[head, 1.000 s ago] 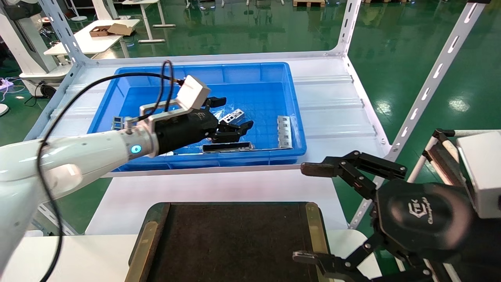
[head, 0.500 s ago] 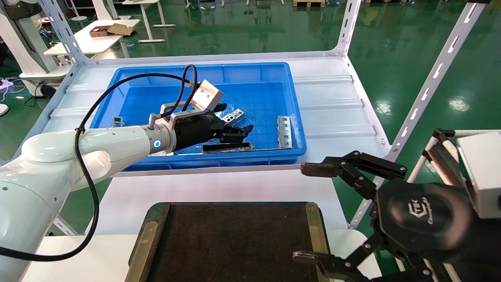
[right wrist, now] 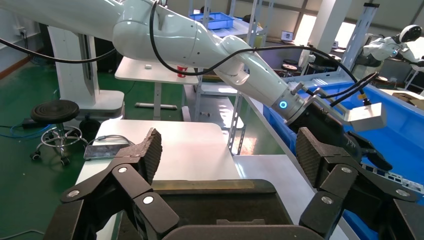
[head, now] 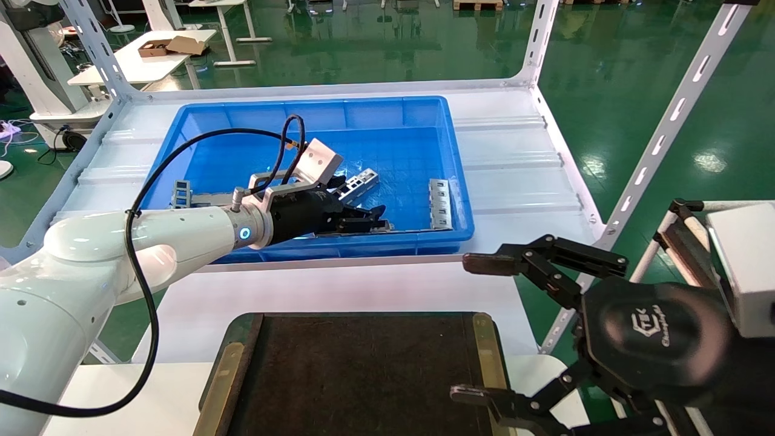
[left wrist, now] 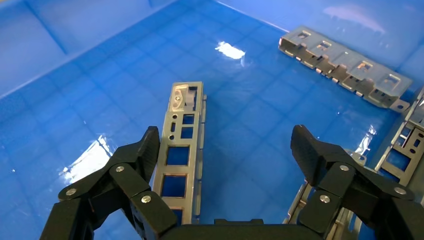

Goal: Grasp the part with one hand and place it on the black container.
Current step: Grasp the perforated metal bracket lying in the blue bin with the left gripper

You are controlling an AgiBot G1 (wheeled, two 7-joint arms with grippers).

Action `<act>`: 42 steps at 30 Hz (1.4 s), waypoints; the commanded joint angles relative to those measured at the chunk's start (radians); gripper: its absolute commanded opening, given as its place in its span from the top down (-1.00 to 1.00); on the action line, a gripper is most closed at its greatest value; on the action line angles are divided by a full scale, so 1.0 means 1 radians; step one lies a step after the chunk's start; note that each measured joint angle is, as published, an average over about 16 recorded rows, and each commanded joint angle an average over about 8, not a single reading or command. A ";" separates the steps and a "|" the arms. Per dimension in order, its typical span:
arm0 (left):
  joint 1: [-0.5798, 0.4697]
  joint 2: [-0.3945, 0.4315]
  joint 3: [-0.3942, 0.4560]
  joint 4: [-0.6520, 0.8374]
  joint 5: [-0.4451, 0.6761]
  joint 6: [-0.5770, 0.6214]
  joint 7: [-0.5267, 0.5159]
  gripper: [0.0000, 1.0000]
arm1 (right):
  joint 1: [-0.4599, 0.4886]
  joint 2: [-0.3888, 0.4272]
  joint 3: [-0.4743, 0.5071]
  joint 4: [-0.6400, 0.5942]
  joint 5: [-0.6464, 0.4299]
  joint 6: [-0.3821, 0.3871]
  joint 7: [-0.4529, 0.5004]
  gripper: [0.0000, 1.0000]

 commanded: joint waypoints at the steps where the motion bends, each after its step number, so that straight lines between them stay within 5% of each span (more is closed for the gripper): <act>1: 0.003 0.000 0.009 -0.003 -0.002 -0.005 -0.010 1.00 | 0.000 0.000 0.000 0.000 0.000 0.000 0.000 1.00; 42: 0.016 -0.004 0.110 -0.037 -0.162 -0.085 -0.060 1.00 | 0.000 0.000 -0.001 0.000 0.001 0.000 0.000 1.00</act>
